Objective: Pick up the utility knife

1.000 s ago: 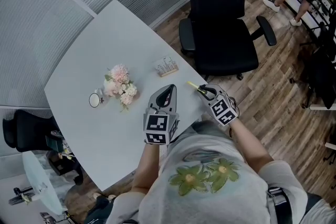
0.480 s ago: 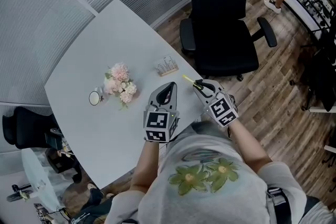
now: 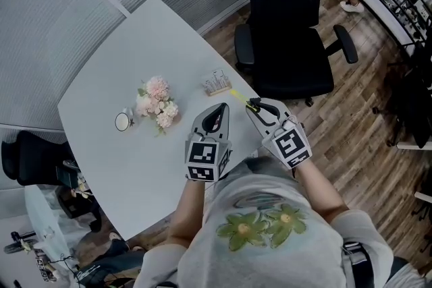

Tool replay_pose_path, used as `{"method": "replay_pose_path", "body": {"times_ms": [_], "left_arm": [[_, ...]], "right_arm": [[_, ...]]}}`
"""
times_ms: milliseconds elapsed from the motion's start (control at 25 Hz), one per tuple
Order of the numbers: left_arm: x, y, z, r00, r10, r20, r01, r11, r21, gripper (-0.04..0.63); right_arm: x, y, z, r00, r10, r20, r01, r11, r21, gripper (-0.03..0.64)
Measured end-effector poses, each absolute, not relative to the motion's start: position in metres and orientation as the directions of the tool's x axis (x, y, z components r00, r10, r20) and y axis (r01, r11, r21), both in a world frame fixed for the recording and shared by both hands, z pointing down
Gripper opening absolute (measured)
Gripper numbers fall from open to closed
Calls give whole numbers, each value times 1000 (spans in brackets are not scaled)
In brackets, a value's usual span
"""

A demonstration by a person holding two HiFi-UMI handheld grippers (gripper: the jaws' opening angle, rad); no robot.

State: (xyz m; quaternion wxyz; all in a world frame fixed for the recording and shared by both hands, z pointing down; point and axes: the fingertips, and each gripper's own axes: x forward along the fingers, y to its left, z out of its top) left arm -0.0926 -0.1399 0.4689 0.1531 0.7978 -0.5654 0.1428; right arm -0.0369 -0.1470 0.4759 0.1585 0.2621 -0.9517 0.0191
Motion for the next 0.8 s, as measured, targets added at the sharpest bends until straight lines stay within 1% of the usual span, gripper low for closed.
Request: {"method": "replay_pose_path", "body": {"times_ms": [560, 800], "left_arm": [[-93, -123, 445, 366, -867, 338, -930, -344, 125, 11], [-102, -112, 430, 376, -872, 312, -926, -353, 132, 11]], "right_arm": [[-43, -123, 408, -809, -556, 188, -551, 830, 87, 71], [-48, -109, 393, -800, -576, 168, -566, 818, 103, 71]]}}
